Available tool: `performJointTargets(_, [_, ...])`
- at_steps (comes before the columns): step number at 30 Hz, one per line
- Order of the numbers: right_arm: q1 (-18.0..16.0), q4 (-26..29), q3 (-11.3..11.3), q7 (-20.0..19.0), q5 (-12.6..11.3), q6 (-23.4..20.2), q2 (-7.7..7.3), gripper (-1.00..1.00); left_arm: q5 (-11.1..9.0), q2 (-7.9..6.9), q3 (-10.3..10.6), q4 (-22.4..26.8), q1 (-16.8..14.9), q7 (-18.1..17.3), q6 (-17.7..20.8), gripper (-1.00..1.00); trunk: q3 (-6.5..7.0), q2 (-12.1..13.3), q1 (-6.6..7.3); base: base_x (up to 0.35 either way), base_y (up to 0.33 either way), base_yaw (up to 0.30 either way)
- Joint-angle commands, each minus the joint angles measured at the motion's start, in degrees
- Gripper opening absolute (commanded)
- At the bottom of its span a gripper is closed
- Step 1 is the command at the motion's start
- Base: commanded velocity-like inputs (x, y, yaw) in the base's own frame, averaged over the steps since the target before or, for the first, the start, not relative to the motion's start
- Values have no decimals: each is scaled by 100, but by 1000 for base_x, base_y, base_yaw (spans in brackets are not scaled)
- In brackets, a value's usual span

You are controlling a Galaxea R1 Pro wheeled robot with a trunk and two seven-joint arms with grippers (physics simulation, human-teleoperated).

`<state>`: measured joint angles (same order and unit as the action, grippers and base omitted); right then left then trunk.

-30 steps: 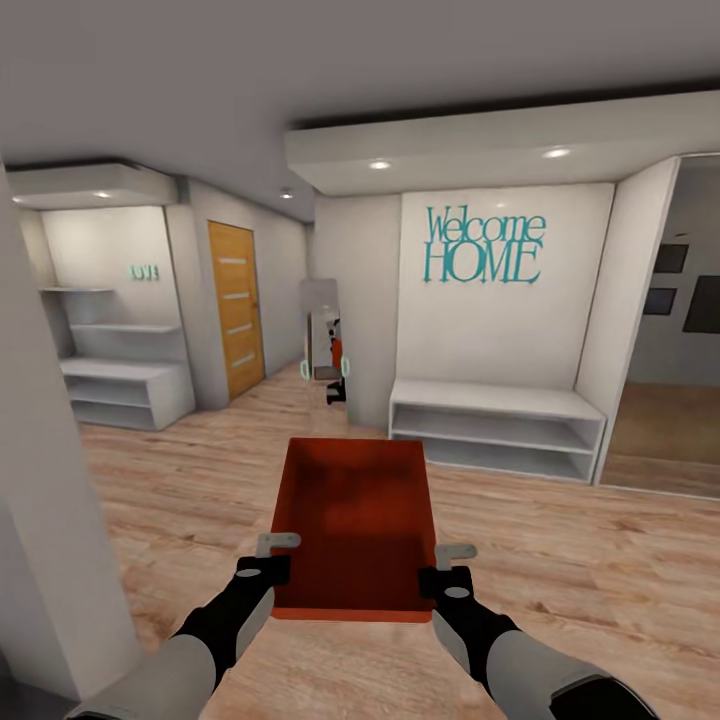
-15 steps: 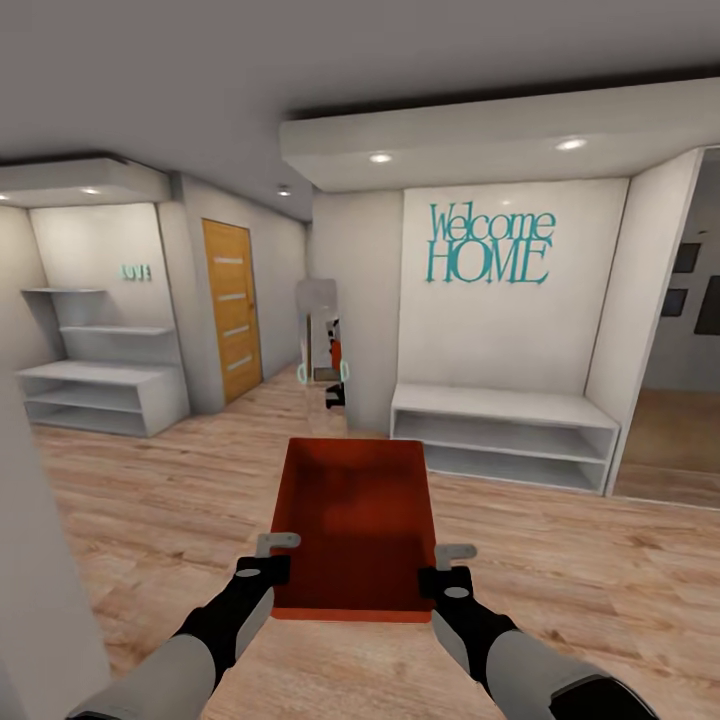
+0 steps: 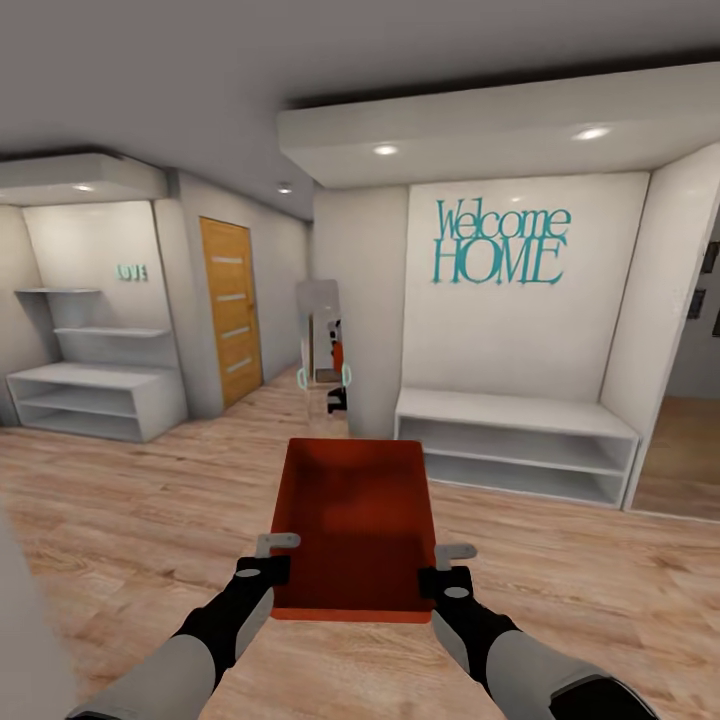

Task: Move the two storage containers from the living room to the garage. In the garage, place one container on the floor and stack the other container on top of it (either order is fine).

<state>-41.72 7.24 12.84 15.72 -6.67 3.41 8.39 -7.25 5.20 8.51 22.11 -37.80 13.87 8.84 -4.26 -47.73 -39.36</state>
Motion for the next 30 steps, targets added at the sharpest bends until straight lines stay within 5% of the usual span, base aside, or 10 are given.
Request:
performJointTargets(1, [-2, 23, 50, -86, 21, 19, 88, -100, -497, -1, -95, 4, -8, 203, 48, -100, -9, -7, -5, 324, 0, 180])
performJointTargets(23, [-2, 23, 47, -86, 24, 10, 84, -100, -497, 1, -95, 14, -8, 203, 48, -100, -9, -7, -5, 324, 0, 264])
performJointTargets(30, [-2, 23, 50, -86, 25, 10, 84, -100, -497, 5, -95, 13, -8, 203, 48, -100, -9, -7, -5, 324, 0, 80])
